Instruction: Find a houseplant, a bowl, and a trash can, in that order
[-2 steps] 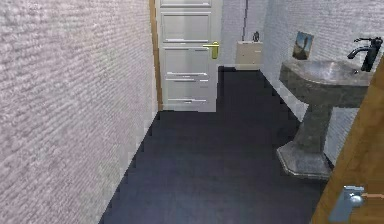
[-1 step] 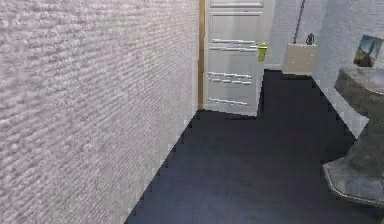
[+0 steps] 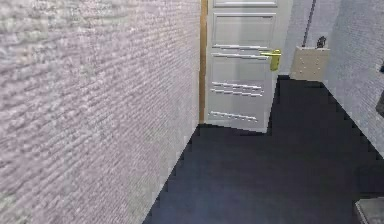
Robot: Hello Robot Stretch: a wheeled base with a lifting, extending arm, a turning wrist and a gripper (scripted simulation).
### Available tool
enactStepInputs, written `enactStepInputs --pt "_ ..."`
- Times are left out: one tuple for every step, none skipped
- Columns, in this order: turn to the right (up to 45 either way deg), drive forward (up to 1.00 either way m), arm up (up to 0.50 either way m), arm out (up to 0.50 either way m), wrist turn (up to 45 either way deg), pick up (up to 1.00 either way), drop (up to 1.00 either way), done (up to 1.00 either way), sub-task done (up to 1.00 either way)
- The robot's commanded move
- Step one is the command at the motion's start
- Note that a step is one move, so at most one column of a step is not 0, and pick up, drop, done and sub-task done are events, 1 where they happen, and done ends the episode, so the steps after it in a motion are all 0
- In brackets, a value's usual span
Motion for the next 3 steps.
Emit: enactStepInputs --pt "30.0 0.00 0.00 0.00 0.0 0.00 0.00 0.00 0.00" --pt "0.0 1.00 0.00 0.00 0.0 0.00 0.00 0.00 0.00" --pt "0.0 1.00 0.00 0.00 0.0 0.00 0.00 0.00 0.00"
